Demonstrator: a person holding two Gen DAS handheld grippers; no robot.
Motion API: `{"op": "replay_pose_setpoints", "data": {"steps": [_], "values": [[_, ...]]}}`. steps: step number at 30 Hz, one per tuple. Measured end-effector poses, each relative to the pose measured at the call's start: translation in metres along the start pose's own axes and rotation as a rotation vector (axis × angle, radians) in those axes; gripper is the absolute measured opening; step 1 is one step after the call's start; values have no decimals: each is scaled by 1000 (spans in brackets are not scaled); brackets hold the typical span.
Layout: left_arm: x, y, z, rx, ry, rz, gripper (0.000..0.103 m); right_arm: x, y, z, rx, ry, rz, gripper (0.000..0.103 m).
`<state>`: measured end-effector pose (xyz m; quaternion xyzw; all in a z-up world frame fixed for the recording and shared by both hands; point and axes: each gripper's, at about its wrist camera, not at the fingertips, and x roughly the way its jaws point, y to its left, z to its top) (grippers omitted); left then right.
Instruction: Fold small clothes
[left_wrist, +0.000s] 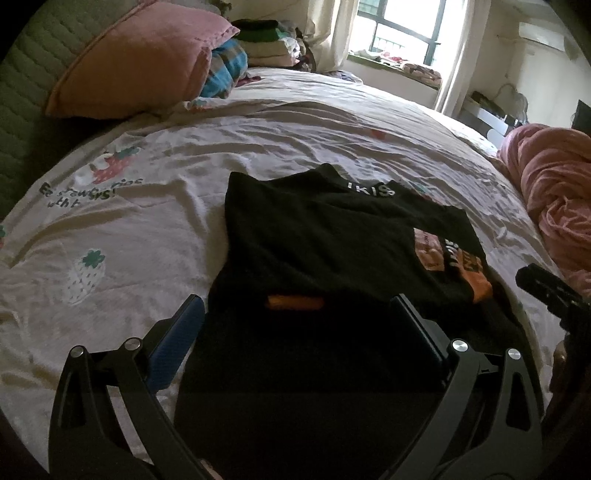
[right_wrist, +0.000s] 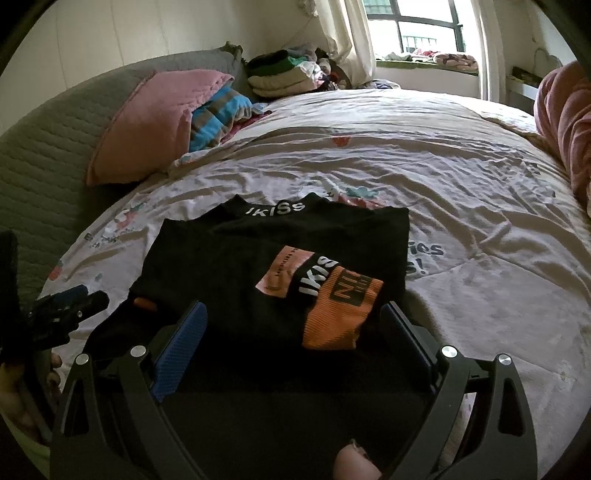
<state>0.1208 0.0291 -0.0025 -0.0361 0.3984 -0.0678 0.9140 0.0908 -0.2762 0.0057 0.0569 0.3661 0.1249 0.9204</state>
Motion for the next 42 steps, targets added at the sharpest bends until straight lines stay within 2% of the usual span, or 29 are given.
{"op": "replay_pose_setpoints", "data": {"steps": [17,28,42], "values": [[-25,-3,-15,30,-2,33,93,-26,-2,-16,-22,16,-10,94],[-42,-1,-24,27,2,44,93,-32,6,-41,-52,64,-8,94],[-58,25,-46,-19,43,63,93,-45,2,-62,-82,107,-38,94]]}}
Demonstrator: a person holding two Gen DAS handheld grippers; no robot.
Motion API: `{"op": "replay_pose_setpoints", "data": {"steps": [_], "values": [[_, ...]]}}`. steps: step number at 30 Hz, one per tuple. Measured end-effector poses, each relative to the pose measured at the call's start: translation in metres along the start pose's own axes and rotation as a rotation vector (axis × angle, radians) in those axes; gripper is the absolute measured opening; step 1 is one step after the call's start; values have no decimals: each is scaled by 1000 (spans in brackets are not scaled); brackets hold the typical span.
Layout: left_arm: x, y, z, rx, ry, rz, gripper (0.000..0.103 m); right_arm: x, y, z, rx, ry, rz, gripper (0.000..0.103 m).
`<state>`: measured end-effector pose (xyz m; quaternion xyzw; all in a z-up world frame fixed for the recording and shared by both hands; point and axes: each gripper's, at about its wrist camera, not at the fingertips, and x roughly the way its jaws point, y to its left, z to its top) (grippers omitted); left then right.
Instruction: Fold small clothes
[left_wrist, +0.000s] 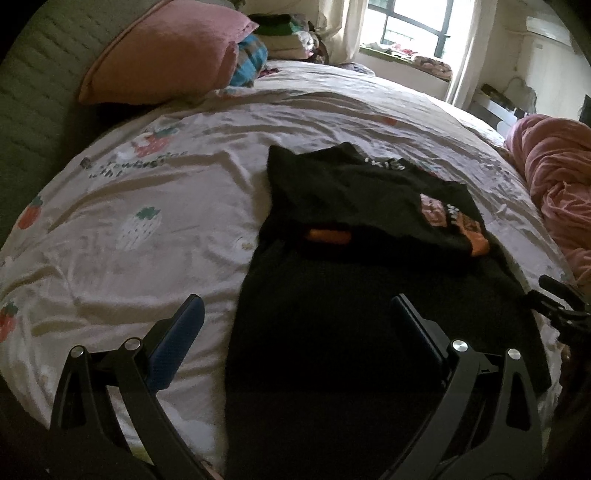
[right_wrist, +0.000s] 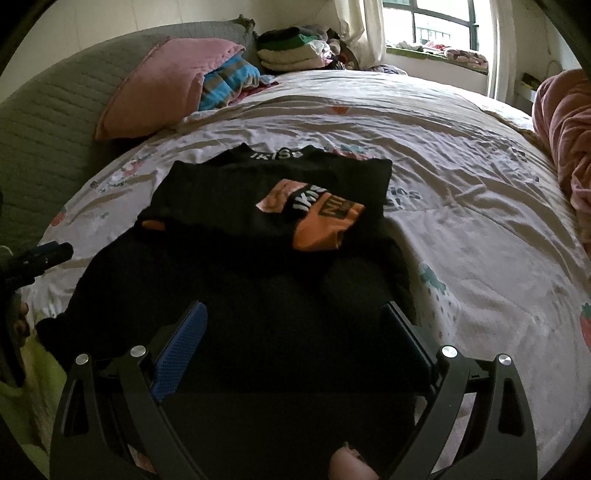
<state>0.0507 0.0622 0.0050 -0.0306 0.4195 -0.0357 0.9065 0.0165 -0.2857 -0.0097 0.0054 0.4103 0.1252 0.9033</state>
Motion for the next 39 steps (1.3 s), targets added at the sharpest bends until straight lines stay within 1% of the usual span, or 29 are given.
{"op": "replay_pose_setpoints", "data": {"steps": [9,11,12,15,16,19,23,25,28,29,30,33,39], "values": [[-8,28,-15,-41,33,0,93,-9,0,-11,-13,9,-9,94],[-9,34,-19,-51,43,-14,93,-11,-1,-11,-14,9,-10,94],[-10,39,-22,-61,52,-33,93,-12,-1,-11,-14,5,-10,94],[-9,48,-29,-86,73,-50,93,-15,-3,-13,-15,2,-9,94],[-9,51,-31,-93,81,-56,91,-16,-3,-14,-15,1,-10,94],[-9,56,-37,-106,104,-88,79,-17,-4,-15,-13,4,-8,94],[-8,57,-46,-97,133,-114,65,-22,-7,-19,-15,5,-12,94],[-6,56,-52,-96,159,-129,61,-23,-9,-22,-16,10,-15,94],[-5,54,-61,-80,195,-140,61,-26,-15,-27,-16,16,-23,94],[-4,54,-64,-74,208,-144,58,-27,-17,-29,-16,20,-26,94],[-3,53,-68,-66,221,-143,57,-27,-19,-31,-17,24,-29,94],[-2,52,-73,-37,241,-121,55,-29,-24,-39,-19,43,-39,94],[-5,49,-77,-18,254,-94,45,-30,-30,-56,-42,106,-38,94]]}}
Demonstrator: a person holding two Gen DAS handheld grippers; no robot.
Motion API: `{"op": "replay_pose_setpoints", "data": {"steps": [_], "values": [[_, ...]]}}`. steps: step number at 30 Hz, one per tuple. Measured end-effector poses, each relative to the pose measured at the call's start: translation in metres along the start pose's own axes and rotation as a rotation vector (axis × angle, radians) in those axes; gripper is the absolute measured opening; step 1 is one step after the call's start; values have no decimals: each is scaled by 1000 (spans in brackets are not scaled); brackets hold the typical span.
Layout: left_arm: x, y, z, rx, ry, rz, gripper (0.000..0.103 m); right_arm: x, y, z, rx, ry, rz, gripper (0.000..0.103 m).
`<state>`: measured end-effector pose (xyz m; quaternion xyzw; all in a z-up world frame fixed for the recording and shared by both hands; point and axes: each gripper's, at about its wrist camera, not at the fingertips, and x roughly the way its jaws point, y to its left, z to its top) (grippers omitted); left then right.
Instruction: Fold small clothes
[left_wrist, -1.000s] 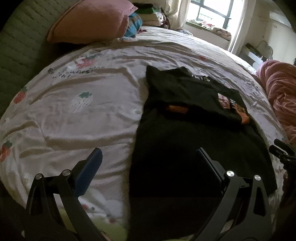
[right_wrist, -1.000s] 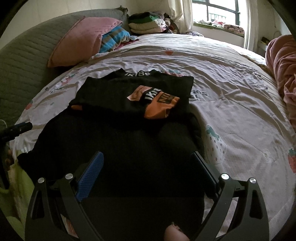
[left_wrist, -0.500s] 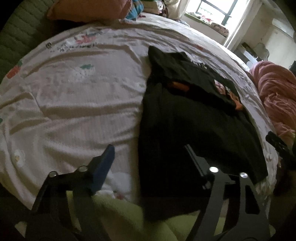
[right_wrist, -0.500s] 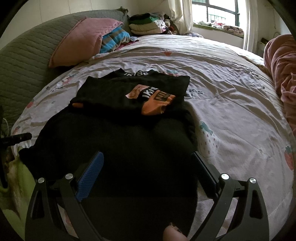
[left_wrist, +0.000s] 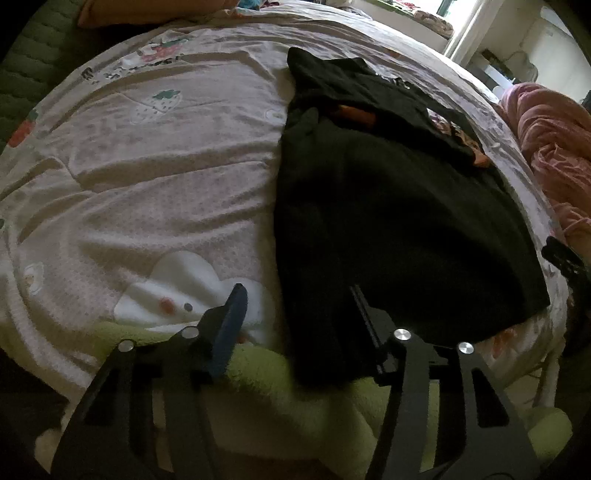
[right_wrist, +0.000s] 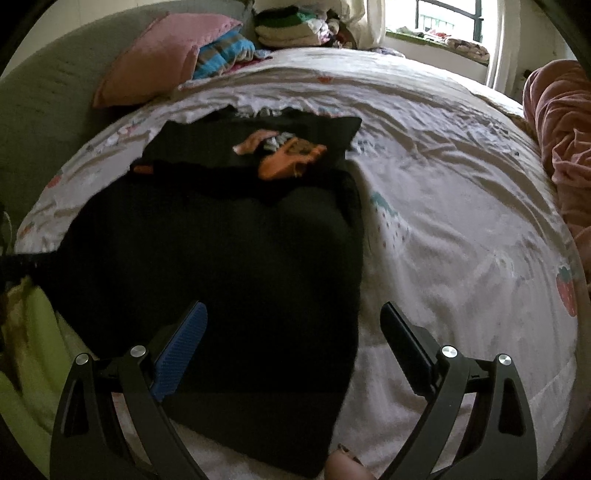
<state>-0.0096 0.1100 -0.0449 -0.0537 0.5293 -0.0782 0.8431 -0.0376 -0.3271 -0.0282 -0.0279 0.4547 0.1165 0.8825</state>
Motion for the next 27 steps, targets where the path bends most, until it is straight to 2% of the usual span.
{"op": "replay_pose_setpoints", "data": {"steps": [6,8,11,13,18,19,21,25,26,27], "values": [[-7,-11,2,42,-13,37,35,-1,-7,-13,4,45,10,94],[-7,-14,3,65,-2,50,34,-2,-9,-16,9,51,15,94],[3,-13,3,99,41,86,27,-4,-12,-19,13,72,27,94],[7,-9,2,97,58,79,24,-4,-14,-22,10,100,41,94],[2,-13,2,119,36,83,20,-1,-20,-35,28,168,66,93],[2,-12,2,114,33,79,19,-1,-20,-38,32,182,82,90],[-1,-10,4,102,28,63,17,0,-20,-43,25,212,98,70],[-4,-9,6,96,28,39,17,0,-18,-49,17,227,120,49],[-4,-10,7,104,34,36,17,-1,-17,-49,15,222,130,33],[-3,-11,7,110,41,34,18,-2,-14,-48,6,214,142,25]]}}
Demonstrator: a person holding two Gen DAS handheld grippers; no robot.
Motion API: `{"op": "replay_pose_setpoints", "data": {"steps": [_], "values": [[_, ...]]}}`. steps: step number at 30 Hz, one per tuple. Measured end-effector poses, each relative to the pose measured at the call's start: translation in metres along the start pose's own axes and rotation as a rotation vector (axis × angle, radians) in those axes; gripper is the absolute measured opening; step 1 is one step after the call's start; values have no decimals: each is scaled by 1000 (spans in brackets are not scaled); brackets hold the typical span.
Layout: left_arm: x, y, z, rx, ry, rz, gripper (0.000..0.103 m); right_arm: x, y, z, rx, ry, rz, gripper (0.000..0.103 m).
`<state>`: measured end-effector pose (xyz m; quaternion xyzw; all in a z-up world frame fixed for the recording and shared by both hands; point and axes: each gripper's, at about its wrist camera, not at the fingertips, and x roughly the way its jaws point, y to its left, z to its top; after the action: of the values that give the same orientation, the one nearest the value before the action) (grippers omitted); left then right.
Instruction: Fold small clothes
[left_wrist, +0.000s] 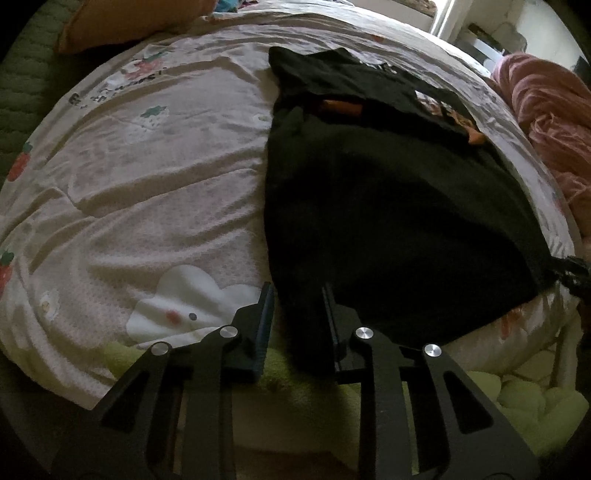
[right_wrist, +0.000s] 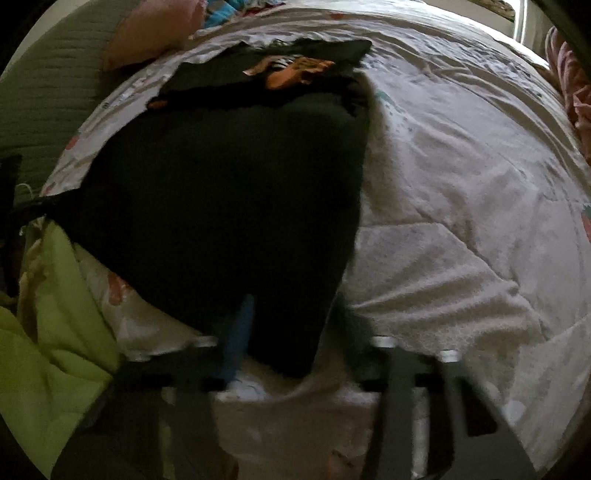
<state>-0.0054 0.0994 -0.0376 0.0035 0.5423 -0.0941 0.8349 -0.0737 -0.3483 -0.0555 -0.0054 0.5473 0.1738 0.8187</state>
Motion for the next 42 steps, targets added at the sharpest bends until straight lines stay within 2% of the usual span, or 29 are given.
{"op": "replay_pose_setpoints", "data": {"steps": [6,7,10,11,19,24,35,42], "values": [[11,-2,1,23,48,8,21,-7,8,9,-45,-54,-11,10],[12,-3,1,29,49,14,19,-10,7,10,-46,-67,-5,10],[11,-2,4,26,46,-7,4,-21,6,15,-51,-119,34,9],[9,-2,6,22,40,-25,4,-25,7,17,-55,-138,39,9],[-26,-4,26,-18,-75,-103,4,-61,0,42,-10,-318,101,8],[-45,13,41,-101,-148,-129,4,-79,-11,54,46,-411,113,8],[-75,25,77,-196,-291,-136,4,-107,-26,81,127,-550,130,8],[-80,24,95,-212,-327,-116,4,-115,-26,102,123,-604,110,8]]}}
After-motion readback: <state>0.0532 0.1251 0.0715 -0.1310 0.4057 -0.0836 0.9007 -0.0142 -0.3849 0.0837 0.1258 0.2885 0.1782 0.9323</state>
